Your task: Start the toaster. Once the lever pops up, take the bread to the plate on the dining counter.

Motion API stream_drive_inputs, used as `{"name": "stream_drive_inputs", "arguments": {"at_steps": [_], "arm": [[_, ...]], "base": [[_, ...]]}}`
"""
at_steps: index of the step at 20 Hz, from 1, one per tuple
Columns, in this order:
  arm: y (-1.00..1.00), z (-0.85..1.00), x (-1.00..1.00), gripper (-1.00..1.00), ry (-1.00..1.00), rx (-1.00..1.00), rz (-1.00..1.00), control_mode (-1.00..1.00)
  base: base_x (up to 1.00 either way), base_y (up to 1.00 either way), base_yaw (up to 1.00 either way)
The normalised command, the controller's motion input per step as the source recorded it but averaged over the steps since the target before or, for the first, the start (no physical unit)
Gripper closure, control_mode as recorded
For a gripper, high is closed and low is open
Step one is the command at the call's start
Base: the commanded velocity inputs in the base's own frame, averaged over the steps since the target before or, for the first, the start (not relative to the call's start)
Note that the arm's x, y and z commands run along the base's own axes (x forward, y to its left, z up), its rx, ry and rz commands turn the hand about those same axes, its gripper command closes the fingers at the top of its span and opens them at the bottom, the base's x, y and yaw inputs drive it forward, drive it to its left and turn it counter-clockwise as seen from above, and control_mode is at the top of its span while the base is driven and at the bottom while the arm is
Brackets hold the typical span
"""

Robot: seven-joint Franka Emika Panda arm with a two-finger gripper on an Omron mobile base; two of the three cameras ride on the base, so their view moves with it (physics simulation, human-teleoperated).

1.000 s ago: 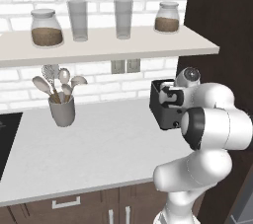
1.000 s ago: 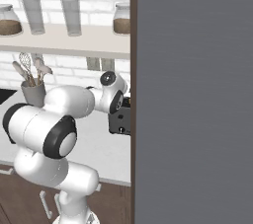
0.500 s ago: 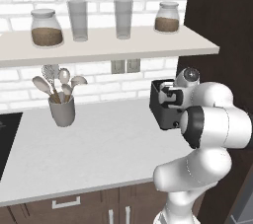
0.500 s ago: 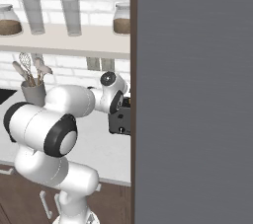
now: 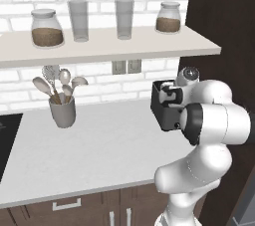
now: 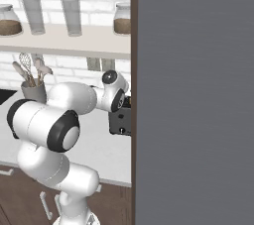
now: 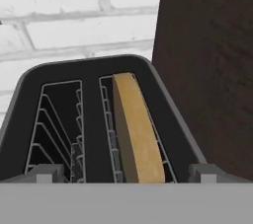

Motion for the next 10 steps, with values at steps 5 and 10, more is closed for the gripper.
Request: {"name": "stream_drive_inputs", "arguments": {"at_steps": [5,10], "arm": [[0.0,-0.02,0.17,-1.0,0.03,0.0,0.0,-1.0],[0.0,-0.06,0.09,-1.0,0.01,0.0,0.0,-1.0]], "base": [[0.0,0.0,0.0],[0.0,0.0,0.0]]}}
